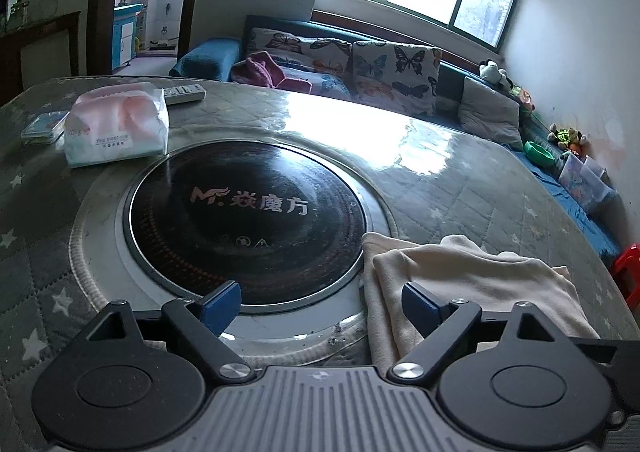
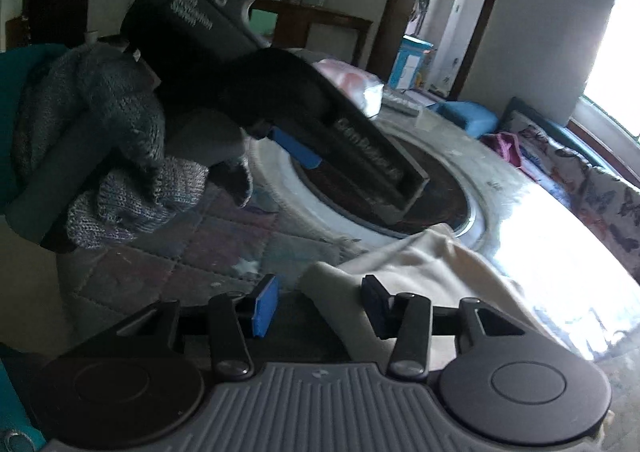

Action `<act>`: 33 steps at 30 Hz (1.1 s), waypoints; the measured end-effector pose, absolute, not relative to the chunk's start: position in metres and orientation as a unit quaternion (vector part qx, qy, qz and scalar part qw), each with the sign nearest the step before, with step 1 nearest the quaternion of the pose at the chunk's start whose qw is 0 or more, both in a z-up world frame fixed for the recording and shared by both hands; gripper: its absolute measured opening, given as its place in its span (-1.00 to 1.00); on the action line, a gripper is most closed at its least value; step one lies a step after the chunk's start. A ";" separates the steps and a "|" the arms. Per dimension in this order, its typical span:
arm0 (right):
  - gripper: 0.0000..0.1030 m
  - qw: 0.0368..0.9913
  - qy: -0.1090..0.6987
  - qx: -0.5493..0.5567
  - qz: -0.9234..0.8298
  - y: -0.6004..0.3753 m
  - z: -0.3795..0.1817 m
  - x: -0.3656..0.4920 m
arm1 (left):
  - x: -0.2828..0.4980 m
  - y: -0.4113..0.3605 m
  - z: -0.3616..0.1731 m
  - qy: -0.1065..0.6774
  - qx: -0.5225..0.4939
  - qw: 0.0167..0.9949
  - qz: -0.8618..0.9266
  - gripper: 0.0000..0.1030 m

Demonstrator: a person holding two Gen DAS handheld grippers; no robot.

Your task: Fold clothes

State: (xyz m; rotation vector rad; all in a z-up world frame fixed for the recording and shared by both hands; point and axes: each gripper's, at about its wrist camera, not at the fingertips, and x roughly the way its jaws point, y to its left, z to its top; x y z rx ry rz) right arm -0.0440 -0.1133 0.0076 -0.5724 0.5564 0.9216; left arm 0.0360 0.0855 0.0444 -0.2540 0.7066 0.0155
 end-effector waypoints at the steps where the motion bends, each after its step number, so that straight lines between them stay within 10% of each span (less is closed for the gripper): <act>1: -0.09 0.820 0.265 -0.268 0.431 -0.112 0.005 -0.043 | 0.036 0.086 0.045 0.345 -0.124 0.930 0.008 0.74; 17: -0.15 0.820 0.265 -0.288 0.418 -0.101 -0.005 -0.038 | 0.030 0.090 0.051 0.340 -0.155 0.927 -0.004 0.74; 22: -0.69 0.832 0.270 -0.260 0.409 -0.109 -0.001 -0.030 | 0.030 0.091 0.050 0.347 -0.185 0.919 -0.015 0.74; 33: -0.81 0.850 0.295 -0.131 0.416 -0.141 0.026 -0.009 | 0.040 0.086 0.038 0.377 -0.271 0.885 -0.036 0.71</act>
